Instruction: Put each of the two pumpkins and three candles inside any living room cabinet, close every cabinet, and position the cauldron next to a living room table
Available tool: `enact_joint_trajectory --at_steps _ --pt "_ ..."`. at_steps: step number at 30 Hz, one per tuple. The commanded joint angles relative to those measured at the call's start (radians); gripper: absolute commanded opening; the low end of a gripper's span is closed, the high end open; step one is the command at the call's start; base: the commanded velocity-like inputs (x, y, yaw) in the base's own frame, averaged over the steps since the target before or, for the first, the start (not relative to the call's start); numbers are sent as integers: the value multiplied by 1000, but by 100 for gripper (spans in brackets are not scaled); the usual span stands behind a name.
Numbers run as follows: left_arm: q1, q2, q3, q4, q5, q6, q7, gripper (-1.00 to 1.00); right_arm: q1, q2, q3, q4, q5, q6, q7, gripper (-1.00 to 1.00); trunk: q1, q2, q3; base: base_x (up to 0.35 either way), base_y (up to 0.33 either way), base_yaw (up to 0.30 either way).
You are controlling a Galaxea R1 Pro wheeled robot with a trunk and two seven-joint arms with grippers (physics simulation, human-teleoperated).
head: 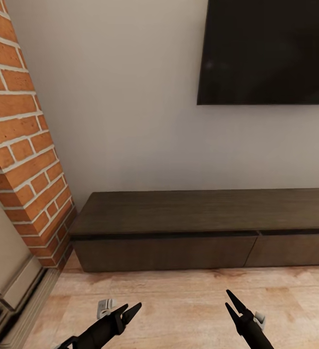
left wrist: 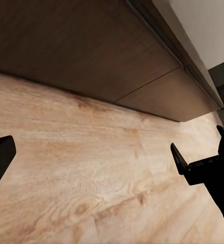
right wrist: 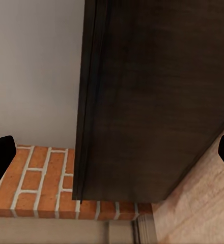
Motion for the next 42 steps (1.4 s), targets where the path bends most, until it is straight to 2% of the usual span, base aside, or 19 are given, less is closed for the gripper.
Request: enact_joint_trajectory --at_steps 1,5,10,29,31,33,34,36,37,39,42 --pt "0 5 -2 -4 10 7 -14 100 0 -1 -1 1 -5 10 2 100 0 0 -1 29 0 0" --pt "0 32 -5 -14 10 12 -58 100 0 -1 -1 0 -3 10 -4 100 0 0 -1 21 0 0" --pt "1 43 -6 -15 9 13 -74 100 -5 -1 -2 -1 -5 11 -11 100 0 0 -1 144 19 0" --pt "1 43 -12 -18 9 3 -77 100 -24 -5 -8 -2 -18 11 -31 100 0 0 -1 54 15 0" --pt "1 43 -13 -19 9 2 -77 100 -24 -4 -18 -2 -18 10 -30 100 0 0 -1 14 6 0" --pt "1 43 -13 -19 9 2 -77 100 -24 -2 -46 -3 -18 9 -30 100 0 0 -1 7 3 0" --pt "1 43 -13 -19 7 2 -77 100 -24 -1 -65 -4 -18 9 -30 100 0 0 -1 4 2 0" --pt "1 43 -13 -18 -4 2 -77 100 -24 -1 -78 -5 -18 9 -29 100 0 0 -1 3 1 0" --pt "0 43 -13 -18 -20 2 -77 100 -24 -2 -86 -4 -18 10 -29 100 0 0 -1 2 1 0" --pt "1 43 -12 -18 -45 1 -76 100 -24 -2 -95 -4 -19 10 -28 100 0 0 -1 1 0 0" --pt "1 43 -11 -15 -63 0 -76 100 -24 -4 -99 -6 -19 11 -27 100 0 0 -1 0 0 0"
